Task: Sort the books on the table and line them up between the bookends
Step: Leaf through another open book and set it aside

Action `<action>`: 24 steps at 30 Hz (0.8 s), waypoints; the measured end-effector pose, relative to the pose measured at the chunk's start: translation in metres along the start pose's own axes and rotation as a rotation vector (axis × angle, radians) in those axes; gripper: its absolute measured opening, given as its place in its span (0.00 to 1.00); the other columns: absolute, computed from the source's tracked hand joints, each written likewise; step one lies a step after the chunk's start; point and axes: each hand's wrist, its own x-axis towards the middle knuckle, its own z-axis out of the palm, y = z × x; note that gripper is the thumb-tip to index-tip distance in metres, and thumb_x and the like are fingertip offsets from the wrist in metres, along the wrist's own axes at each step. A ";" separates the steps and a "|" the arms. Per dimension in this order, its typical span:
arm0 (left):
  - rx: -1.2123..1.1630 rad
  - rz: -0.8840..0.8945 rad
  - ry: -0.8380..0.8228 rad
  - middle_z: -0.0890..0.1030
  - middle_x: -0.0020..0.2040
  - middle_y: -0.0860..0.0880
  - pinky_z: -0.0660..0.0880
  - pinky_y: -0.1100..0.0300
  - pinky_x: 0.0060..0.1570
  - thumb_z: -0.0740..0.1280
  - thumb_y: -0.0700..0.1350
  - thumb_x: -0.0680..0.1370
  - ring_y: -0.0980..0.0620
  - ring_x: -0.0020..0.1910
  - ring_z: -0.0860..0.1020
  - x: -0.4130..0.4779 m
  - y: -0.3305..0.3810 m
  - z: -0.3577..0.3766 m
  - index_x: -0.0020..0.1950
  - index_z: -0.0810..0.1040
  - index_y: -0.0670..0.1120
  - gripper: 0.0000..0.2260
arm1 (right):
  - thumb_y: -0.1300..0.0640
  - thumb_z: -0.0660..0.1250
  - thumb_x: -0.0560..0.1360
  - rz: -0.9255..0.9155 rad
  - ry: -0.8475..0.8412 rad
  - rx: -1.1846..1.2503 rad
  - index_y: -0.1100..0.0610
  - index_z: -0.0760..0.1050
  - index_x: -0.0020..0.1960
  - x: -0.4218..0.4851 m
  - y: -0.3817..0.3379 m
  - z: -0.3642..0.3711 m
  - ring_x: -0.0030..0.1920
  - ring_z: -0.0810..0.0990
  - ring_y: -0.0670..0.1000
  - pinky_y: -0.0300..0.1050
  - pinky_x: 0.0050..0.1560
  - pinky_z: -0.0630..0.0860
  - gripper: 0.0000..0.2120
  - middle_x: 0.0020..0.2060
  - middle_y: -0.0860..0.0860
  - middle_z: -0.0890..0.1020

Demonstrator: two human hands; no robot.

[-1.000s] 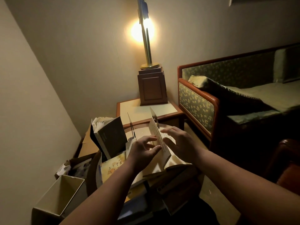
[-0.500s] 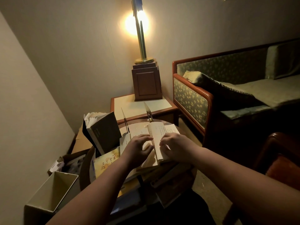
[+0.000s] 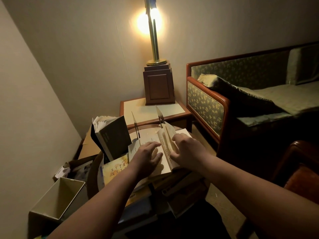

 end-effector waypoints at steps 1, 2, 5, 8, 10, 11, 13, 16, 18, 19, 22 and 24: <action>-0.012 0.004 -0.012 0.73 0.70 0.52 0.72 0.51 0.68 0.64 0.52 0.80 0.52 0.69 0.70 0.001 0.001 0.000 0.72 0.70 0.54 0.20 | 0.51 0.69 0.76 0.007 0.034 0.013 0.57 0.71 0.65 -0.001 0.002 -0.005 0.55 0.82 0.55 0.43 0.47 0.82 0.21 0.60 0.56 0.79; -0.019 0.011 -0.025 0.72 0.71 0.53 0.72 0.49 0.67 0.63 0.54 0.80 0.52 0.69 0.70 0.002 0.003 0.001 0.73 0.68 0.56 0.21 | 0.53 0.69 0.76 0.013 0.067 0.010 0.57 0.70 0.66 -0.002 0.004 -0.010 0.56 0.81 0.56 0.44 0.47 0.82 0.21 0.61 0.57 0.78; 0.044 0.006 -0.079 0.67 0.75 0.54 0.70 0.44 0.67 0.59 0.59 0.80 0.50 0.72 0.65 0.007 0.011 0.005 0.74 0.65 0.61 0.22 | 0.57 0.68 0.76 0.044 0.085 -0.028 0.55 0.71 0.68 -0.007 0.014 -0.016 0.58 0.80 0.58 0.47 0.48 0.82 0.21 0.63 0.56 0.75; 0.156 0.007 -0.137 0.62 0.78 0.56 0.65 0.43 0.71 0.57 0.60 0.81 0.49 0.75 0.61 0.012 0.023 0.009 0.74 0.65 0.60 0.21 | 0.58 0.66 0.77 0.102 0.047 -0.072 0.55 0.73 0.66 -0.014 0.029 -0.015 0.58 0.80 0.58 0.44 0.47 0.82 0.17 0.62 0.56 0.74; 0.173 -0.023 -0.178 0.58 0.79 0.55 0.61 0.42 0.73 0.57 0.61 0.81 0.48 0.77 0.59 0.015 0.029 0.010 0.75 0.64 0.59 0.22 | 0.58 0.68 0.77 0.136 0.036 -0.094 0.55 0.74 0.65 -0.019 0.039 -0.013 0.53 0.80 0.53 0.40 0.45 0.81 0.17 0.61 0.54 0.74; 0.169 -0.050 -0.196 0.57 0.80 0.54 0.60 0.42 0.74 0.57 0.61 0.81 0.47 0.77 0.58 0.016 0.031 0.011 0.76 0.62 0.58 0.24 | 0.57 0.68 0.77 0.149 0.025 -0.089 0.55 0.75 0.64 -0.021 0.043 -0.011 0.50 0.80 0.51 0.40 0.45 0.81 0.16 0.60 0.53 0.74; 0.169 -0.096 -0.231 0.53 0.81 0.55 0.59 0.42 0.74 0.57 0.63 0.80 0.46 0.78 0.56 0.020 0.031 0.011 0.78 0.58 0.58 0.27 | 0.56 0.67 0.78 0.173 -0.004 -0.071 0.54 0.76 0.63 -0.027 0.050 -0.007 0.48 0.78 0.48 0.39 0.45 0.80 0.14 0.58 0.51 0.74; 0.221 -0.122 -0.301 0.50 0.81 0.56 0.58 0.40 0.74 0.56 0.66 0.79 0.45 0.78 0.54 0.027 0.028 0.011 0.79 0.53 0.60 0.31 | 0.52 0.64 0.79 0.181 -0.045 -0.098 0.52 0.77 0.60 -0.035 0.057 -0.001 0.50 0.76 0.47 0.39 0.48 0.79 0.11 0.57 0.50 0.75; 0.242 -0.124 -0.324 0.49 0.81 0.57 0.58 0.38 0.74 0.56 0.68 0.78 0.44 0.78 0.53 0.029 0.028 0.009 0.79 0.53 0.61 0.32 | 0.49 0.62 0.80 0.190 -0.095 -0.128 0.49 0.76 0.60 -0.040 0.060 0.002 0.53 0.75 0.47 0.41 0.50 0.78 0.11 0.58 0.50 0.75; 0.242 -0.123 -0.334 0.50 0.81 0.57 0.58 0.38 0.74 0.57 0.69 0.77 0.45 0.79 0.52 0.030 0.030 0.007 0.79 0.54 0.61 0.33 | 0.47 0.60 0.80 0.195 -0.121 -0.134 0.49 0.75 0.61 -0.042 0.060 0.003 0.55 0.74 0.48 0.41 0.52 0.77 0.12 0.59 0.49 0.75; 0.238 -0.100 -0.388 0.50 0.81 0.58 0.56 0.37 0.74 0.58 0.76 0.70 0.46 0.79 0.51 0.032 0.030 0.002 0.78 0.56 0.60 0.40 | 0.46 0.58 0.81 0.158 -0.144 -0.173 0.50 0.74 0.65 -0.044 0.062 0.004 0.66 0.71 0.52 0.48 0.63 0.74 0.16 0.69 0.51 0.72; 0.222 -0.075 -0.430 0.50 0.81 0.57 0.54 0.38 0.75 0.56 0.81 0.64 0.48 0.80 0.50 0.035 0.029 0.000 0.78 0.58 0.59 0.47 | 0.46 0.57 0.82 0.091 -0.153 -0.178 0.50 0.71 0.70 -0.045 0.061 0.002 0.73 0.65 0.53 0.53 0.71 0.66 0.19 0.74 0.51 0.68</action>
